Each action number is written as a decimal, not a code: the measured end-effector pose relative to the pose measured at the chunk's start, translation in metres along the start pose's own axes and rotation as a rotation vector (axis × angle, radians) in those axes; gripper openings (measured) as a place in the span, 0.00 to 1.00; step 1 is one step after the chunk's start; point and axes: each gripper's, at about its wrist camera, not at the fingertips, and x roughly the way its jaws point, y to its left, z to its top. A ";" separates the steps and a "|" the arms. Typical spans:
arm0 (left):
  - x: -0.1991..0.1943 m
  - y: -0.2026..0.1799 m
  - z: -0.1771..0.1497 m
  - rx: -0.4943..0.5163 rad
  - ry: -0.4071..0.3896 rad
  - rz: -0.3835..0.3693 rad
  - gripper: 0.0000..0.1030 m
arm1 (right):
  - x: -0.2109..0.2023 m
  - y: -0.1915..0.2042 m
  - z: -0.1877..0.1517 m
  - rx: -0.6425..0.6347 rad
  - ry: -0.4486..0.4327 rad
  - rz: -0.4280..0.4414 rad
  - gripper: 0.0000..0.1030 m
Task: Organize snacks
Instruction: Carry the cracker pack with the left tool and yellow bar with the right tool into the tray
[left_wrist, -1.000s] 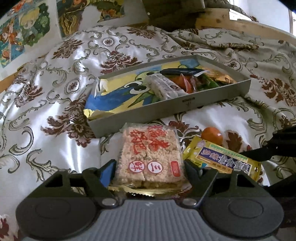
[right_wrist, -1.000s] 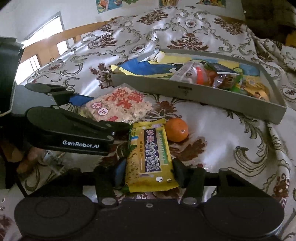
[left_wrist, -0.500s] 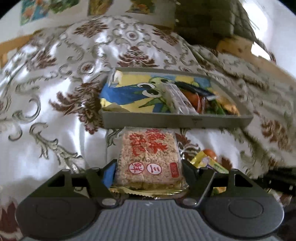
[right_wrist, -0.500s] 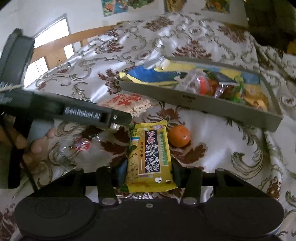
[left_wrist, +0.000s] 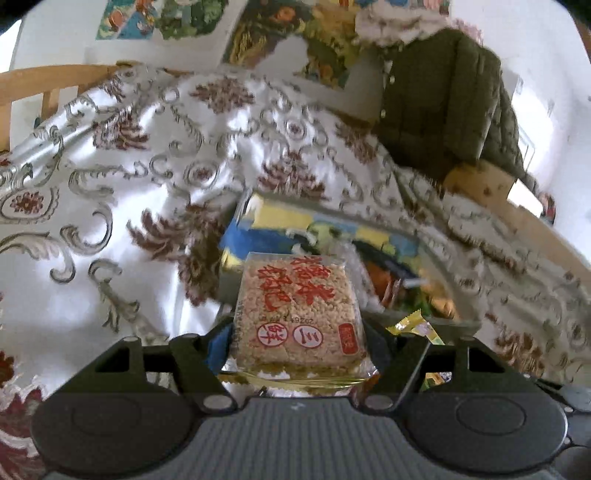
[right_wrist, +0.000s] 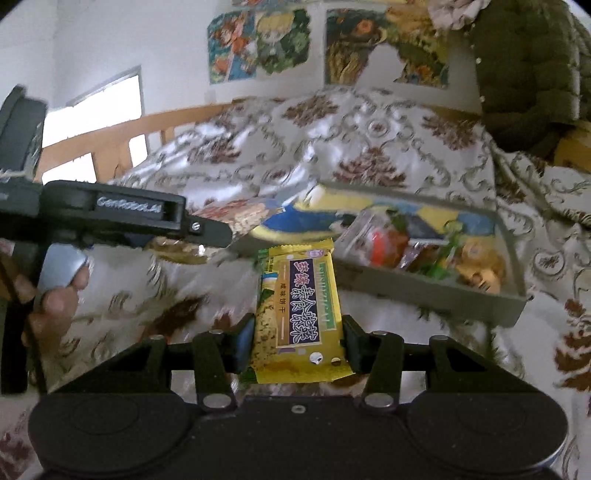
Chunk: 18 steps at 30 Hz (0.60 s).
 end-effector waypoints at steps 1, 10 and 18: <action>0.001 -0.002 0.003 -0.011 -0.019 -0.001 0.74 | 0.000 -0.003 0.003 0.005 -0.011 -0.003 0.49; 0.037 -0.014 0.036 -0.067 -0.115 0.006 0.74 | 0.026 -0.045 0.044 0.072 -0.135 -0.078 0.49; 0.101 -0.023 0.059 -0.099 -0.113 0.056 0.74 | 0.079 -0.096 0.067 0.160 -0.151 -0.131 0.49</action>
